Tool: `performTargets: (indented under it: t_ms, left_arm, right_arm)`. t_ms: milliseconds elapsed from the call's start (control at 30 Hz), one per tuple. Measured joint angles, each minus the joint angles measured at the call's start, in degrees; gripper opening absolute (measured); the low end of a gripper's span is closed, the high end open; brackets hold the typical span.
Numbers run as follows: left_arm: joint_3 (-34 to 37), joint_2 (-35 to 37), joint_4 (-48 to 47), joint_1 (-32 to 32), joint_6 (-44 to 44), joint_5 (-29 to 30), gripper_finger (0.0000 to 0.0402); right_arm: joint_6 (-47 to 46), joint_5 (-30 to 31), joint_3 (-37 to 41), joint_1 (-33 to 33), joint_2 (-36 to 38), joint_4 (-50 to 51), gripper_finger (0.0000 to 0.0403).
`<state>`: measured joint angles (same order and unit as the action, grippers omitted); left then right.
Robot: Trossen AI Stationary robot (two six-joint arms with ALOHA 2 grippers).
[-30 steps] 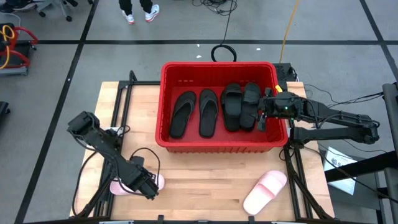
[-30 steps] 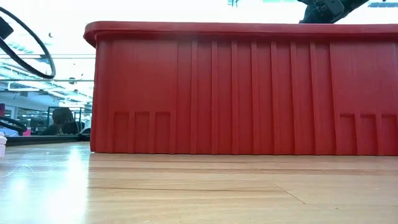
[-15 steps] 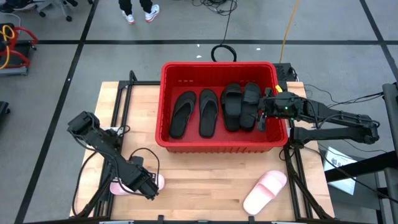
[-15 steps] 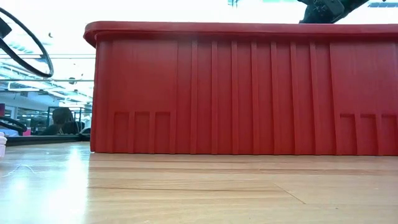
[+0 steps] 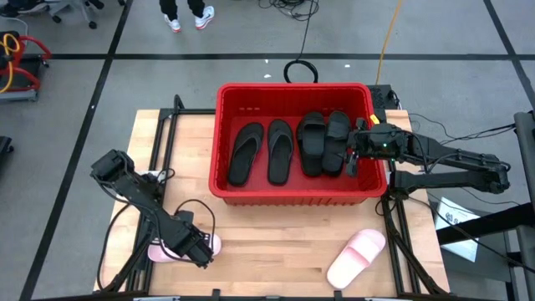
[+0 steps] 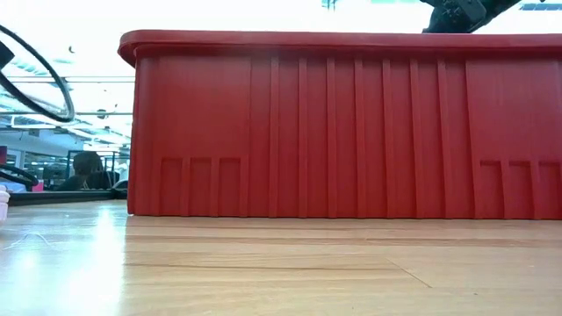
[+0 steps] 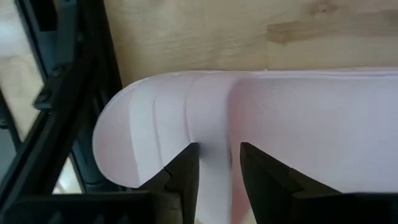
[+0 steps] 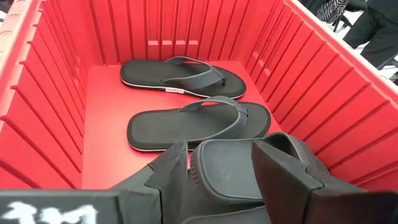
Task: Pick and place slides into bin
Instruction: Put the pink slide into the red bin
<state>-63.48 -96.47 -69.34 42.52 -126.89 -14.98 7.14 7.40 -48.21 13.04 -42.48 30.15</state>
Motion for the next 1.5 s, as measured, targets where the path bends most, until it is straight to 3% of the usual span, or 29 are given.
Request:
performTargets:
  t_ms: [867, 967, 1167, 1500]
  left_arm:
    - [0.9, 0.0, -5.0, 0.2, 0.4, -8.0, 0.0116]
    - [0.9, 0.0, -5.4, 0.2, 0.6, -8.7, 0.0095]
    - [0.9, 0.0, -5.2, 0.2, 2.6, -9.0, 0.0009]
    - [0.8, 0.0, -5.3, 0.3, 3.6, -8.7, 0.0004]
  right_arm:
    - [1.2, 0.0, 0.0, 0.0, 0.0, 0.0, 0.0169]
    - [1.2, 0.0, 0.0, 0.0, 0.0, 0.0, 0.0167]
    - [1.2, 0.0, 0.0, 0.0, 0.0, 0.0, 0.0166]
    - [1.2, 0.0, 0.0, 0.0, 0.0, 0.0, 0.0162]
